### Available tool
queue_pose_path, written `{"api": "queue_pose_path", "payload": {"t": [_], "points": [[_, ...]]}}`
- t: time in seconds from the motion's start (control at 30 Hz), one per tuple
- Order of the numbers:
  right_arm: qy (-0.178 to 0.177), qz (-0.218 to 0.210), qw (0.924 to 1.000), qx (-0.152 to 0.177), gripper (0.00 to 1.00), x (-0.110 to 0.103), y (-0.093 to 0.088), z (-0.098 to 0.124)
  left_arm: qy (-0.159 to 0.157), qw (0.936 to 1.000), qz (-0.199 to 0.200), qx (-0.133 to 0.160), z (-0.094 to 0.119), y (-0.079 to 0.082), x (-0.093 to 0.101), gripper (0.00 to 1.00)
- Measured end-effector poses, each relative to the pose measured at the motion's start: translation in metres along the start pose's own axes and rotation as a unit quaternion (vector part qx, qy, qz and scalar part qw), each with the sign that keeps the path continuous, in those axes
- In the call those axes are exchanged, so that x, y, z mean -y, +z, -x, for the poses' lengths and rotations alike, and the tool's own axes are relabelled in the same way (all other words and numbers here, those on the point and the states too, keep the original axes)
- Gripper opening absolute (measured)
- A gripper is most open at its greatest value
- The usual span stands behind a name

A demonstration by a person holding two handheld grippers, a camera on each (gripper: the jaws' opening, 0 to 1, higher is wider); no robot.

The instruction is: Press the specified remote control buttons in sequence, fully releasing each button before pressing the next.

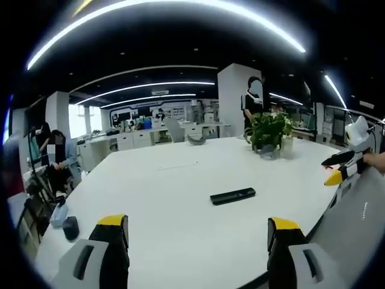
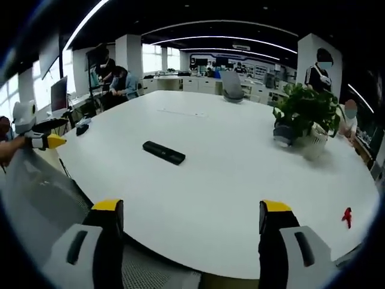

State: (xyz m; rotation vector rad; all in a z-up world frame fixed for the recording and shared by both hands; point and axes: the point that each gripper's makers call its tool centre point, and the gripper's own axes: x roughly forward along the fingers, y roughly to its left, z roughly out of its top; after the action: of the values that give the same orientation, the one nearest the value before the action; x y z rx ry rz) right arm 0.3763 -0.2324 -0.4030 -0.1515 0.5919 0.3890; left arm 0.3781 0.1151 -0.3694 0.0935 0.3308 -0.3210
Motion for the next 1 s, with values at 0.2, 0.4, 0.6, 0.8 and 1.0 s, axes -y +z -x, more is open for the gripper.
{"api": "queue_pose_path", "payload": {"t": [0.2, 0.4, 0.6, 0.8, 1.0], "points": [[0.008, 0.025, 0.9995, -0.014, 0.86, 0.010, 0.005, -0.002, 0.006, 1.0000, 0.001, -0.005, 0.000, -0.002, -0.002, 1.00], [0.046, 0.065, 0.9965, -0.023, 0.74, 0.015, 0.014, -0.014, 0.012, 0.9999, 0.008, -0.005, 0.001, -0.002, -0.005, 1.00], [0.055, 0.081, 0.9945, -0.038, 0.69, 0.013, 0.009, -0.024, 0.012, 0.9998, 0.007, -0.014, 0.000, -0.005, -0.006, 1.00], [0.044, 0.057, 0.9967, -0.037, 0.74, 0.006, 0.000, -0.016, 0.017, 0.9997, 0.011, -0.013, 0.000, -0.006, -0.008, 1.00], [0.033, 0.028, 0.9987, -0.028, 0.78, 0.007, -0.001, -0.013, 0.013, 0.9998, 0.010, -0.015, 0.000, -0.007, -0.007, 1.00]]}}
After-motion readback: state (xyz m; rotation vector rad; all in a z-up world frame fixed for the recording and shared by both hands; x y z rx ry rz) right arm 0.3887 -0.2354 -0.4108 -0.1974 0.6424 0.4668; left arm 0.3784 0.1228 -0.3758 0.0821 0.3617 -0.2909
